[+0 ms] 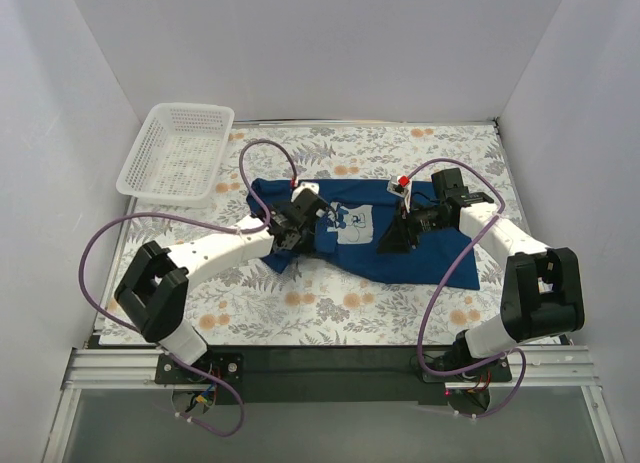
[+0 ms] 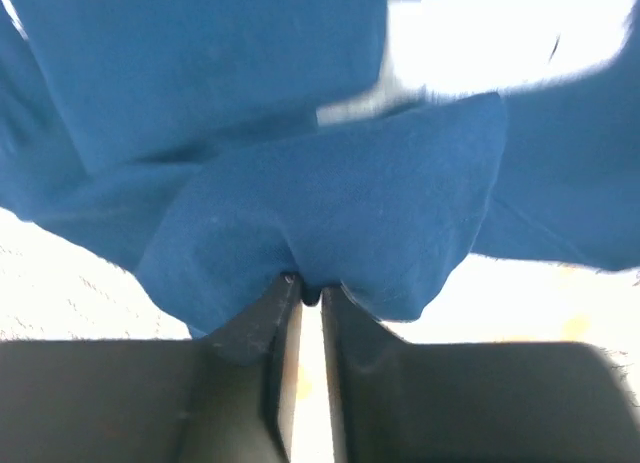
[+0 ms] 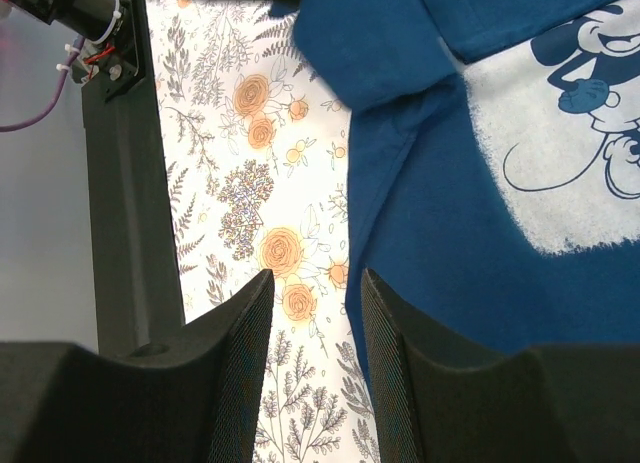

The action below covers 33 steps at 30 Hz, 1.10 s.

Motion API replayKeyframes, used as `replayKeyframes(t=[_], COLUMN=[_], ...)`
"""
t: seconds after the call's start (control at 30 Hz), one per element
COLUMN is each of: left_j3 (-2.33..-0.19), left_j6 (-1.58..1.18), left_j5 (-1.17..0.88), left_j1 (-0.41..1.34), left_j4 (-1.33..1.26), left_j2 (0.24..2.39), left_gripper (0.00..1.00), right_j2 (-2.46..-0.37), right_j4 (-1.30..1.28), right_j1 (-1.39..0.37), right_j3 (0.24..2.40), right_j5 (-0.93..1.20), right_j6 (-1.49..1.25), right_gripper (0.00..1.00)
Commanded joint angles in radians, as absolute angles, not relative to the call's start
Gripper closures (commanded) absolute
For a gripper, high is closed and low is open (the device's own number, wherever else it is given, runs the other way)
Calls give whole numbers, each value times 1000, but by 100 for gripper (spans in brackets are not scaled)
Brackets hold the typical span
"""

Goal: Fold and stack the t-shirts
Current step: Fold the tshirt

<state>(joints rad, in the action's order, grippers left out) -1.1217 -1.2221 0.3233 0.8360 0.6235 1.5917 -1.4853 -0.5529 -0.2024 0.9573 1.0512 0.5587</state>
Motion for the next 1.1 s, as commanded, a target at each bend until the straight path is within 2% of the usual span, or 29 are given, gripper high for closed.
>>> replayKeyframes(t=[0.0, 0.07, 0.13, 0.37, 0.53, 0.73, 0.87, 1.07], left_j3=[-1206, -1247, -1270, -1321, -1185, -961, -888, -908], left_j6=[-1121, -1095, -1086, -1057, -1100, -1230, -1258, -1197], left_j5=[238, 233, 219, 221, 74, 40, 78, 198], left_j1=[766, 732, 709, 684, 686, 745, 790, 810], left_j4=[633, 640, 646, 632, 591, 545, 485, 434], left_j2=[1598, 1644, 1676, 1723, 1545, 1393, 1416, 1509], left_gripper=[79, 71, 69, 68, 68, 69, 69, 69], right_j2=[-1457, -1456, -1456, -1457, -1454, -1468, -1476, -1477], right_j4=[-558, -557, -557, -560, -580, -577, -575, -577], right_j1=[-199, -196, -196, -193, -195, -189, -187, -173], right_j3=[956, 953, 951, 948, 945, 953, 953, 940], right_j5=[1077, 1074, 1072, 1066, 1029, 1029, 1022, 1023], right_j6=[581, 580, 583, 595, 624, 620, 618, 618], right_gripper=[59, 59, 59, 59, 59, 59, 59, 59])
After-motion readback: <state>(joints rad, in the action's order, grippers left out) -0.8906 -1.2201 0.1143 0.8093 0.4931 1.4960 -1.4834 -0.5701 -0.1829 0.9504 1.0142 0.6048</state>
